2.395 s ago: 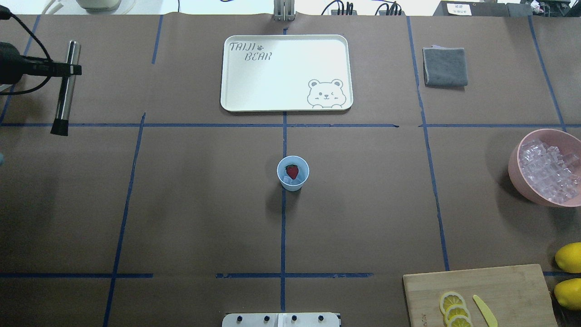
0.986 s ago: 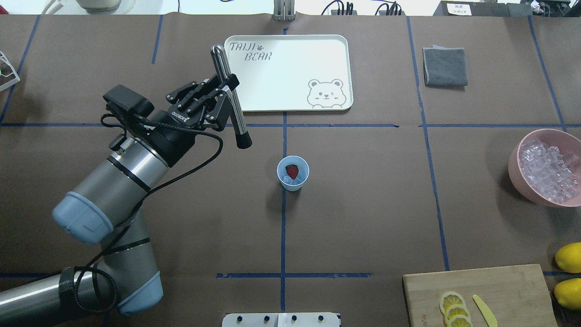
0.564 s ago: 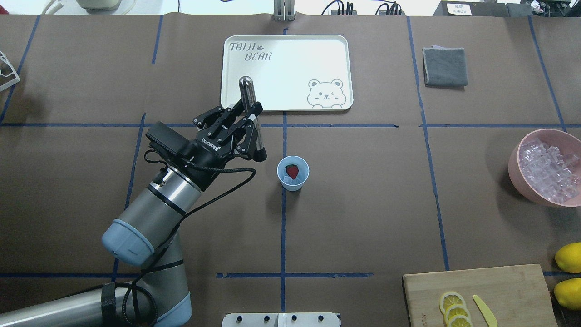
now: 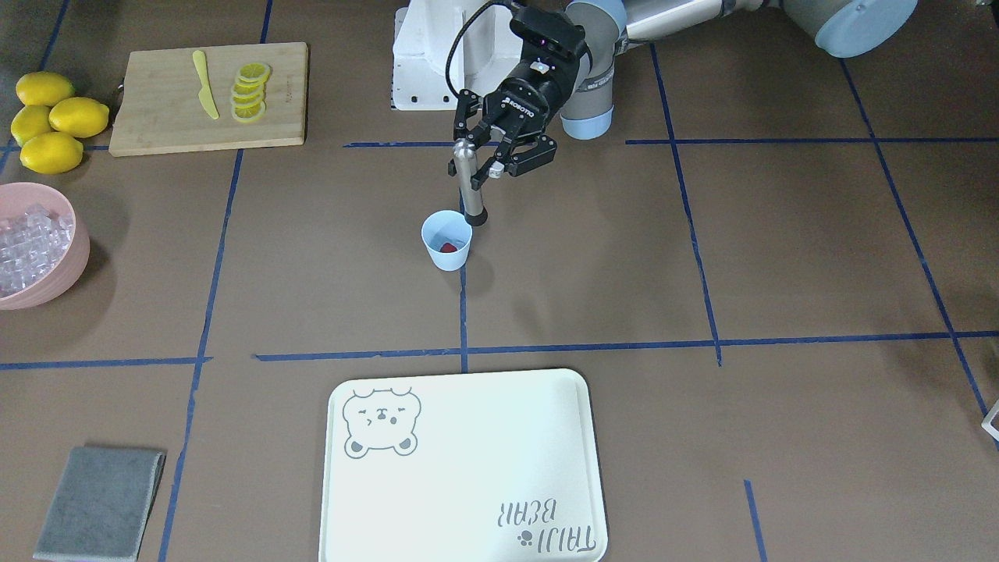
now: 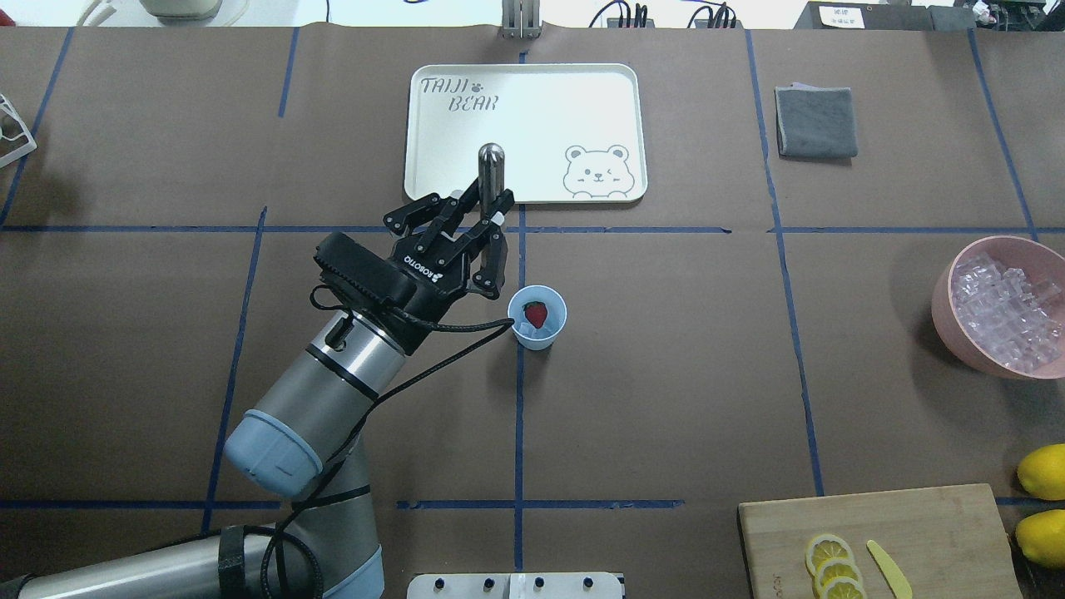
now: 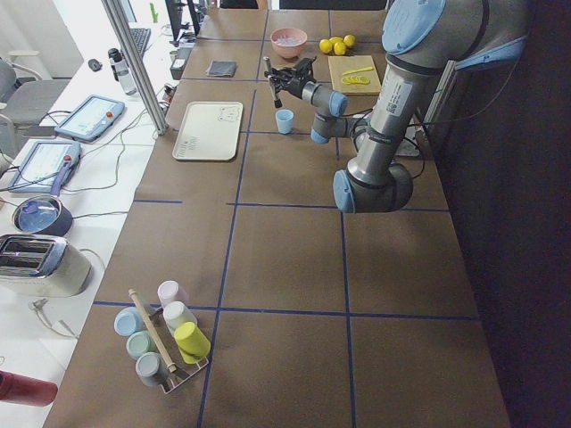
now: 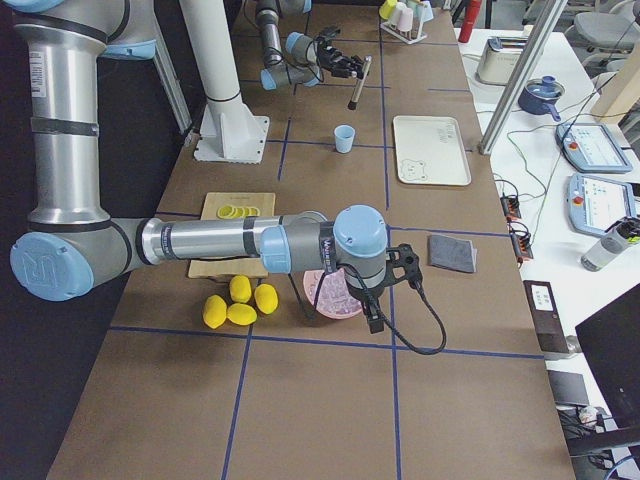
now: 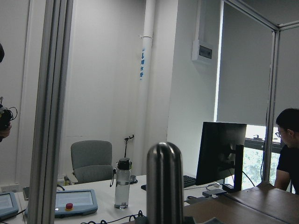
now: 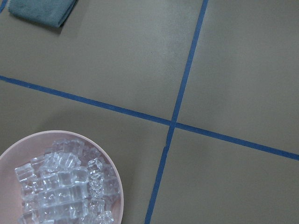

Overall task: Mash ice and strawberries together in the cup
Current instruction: 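Push the pestle down into the cup with the left gripper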

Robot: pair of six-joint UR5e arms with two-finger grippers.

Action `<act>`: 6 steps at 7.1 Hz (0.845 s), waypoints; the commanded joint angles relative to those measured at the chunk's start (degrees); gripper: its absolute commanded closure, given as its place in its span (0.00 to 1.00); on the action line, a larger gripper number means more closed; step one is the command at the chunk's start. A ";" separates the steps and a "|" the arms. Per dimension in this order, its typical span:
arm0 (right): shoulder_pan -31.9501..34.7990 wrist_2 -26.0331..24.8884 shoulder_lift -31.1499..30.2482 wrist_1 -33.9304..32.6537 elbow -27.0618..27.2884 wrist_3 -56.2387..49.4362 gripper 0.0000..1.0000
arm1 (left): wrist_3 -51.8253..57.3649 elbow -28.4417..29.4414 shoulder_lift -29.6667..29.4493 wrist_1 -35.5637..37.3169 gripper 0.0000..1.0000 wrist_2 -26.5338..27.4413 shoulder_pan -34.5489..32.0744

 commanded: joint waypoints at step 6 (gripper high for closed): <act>0.00 -0.26 -0.22 0.00 0.19 0.09 0.01 | -0.40 15.34 -6.05 -15.88 1.00 0.03 2.52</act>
